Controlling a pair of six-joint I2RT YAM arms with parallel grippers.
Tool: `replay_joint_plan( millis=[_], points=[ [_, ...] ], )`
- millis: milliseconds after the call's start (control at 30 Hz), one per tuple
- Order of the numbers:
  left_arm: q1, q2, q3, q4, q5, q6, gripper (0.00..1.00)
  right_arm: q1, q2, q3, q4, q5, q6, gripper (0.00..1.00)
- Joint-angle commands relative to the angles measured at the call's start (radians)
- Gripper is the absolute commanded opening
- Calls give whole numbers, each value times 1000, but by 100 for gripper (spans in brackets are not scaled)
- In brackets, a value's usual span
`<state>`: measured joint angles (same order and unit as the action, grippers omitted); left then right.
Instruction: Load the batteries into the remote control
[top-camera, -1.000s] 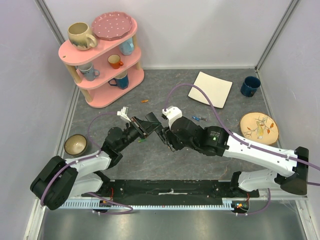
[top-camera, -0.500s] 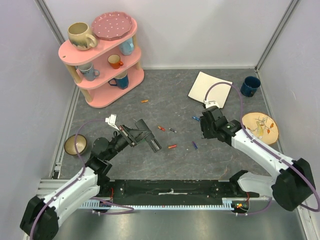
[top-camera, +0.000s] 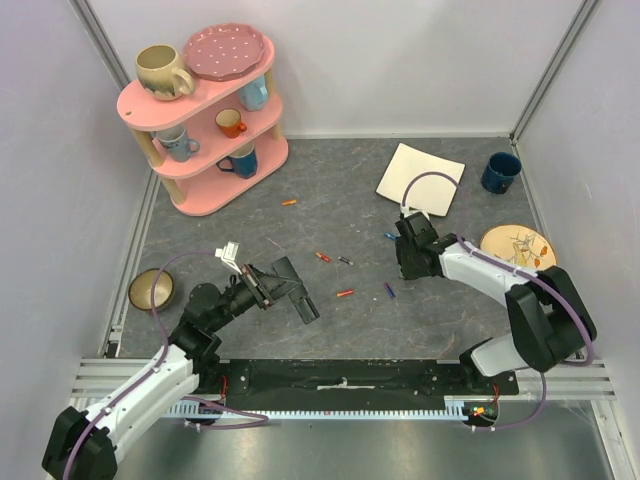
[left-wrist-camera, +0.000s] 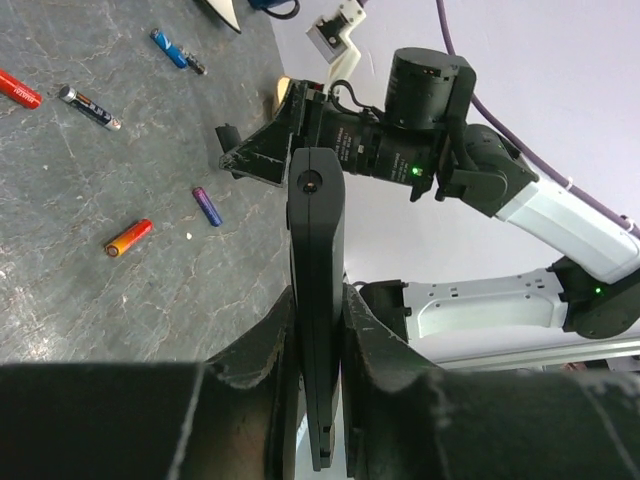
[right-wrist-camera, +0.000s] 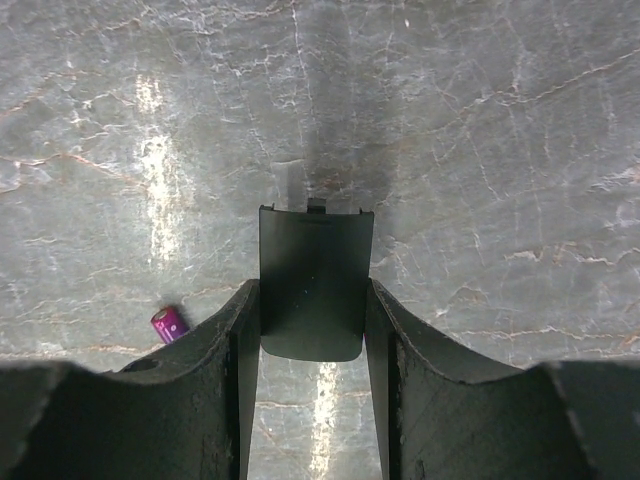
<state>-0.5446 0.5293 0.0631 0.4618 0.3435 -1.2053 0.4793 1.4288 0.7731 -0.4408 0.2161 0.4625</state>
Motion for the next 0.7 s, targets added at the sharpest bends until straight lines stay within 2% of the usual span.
replay_joint_plan(
  millis=[0,233,333,467,667],
  points=[
    [5,14,20,25,57,50,2,-4,54,18,62,11,-24,46],
    [5,-5,17,3,35,41,2,-4,108,29,71,2,-31,48],
    [5,-17,12,1,29,39,2,-4,116,29,70,-9,-28,54],
    [5,-19,12,-8,23,47,2,-4,91,29,62,-12,-22,69],
    [5,-9,18,-6,20,64,2,-2,21,34,34,-29,-7,77]
  ],
)
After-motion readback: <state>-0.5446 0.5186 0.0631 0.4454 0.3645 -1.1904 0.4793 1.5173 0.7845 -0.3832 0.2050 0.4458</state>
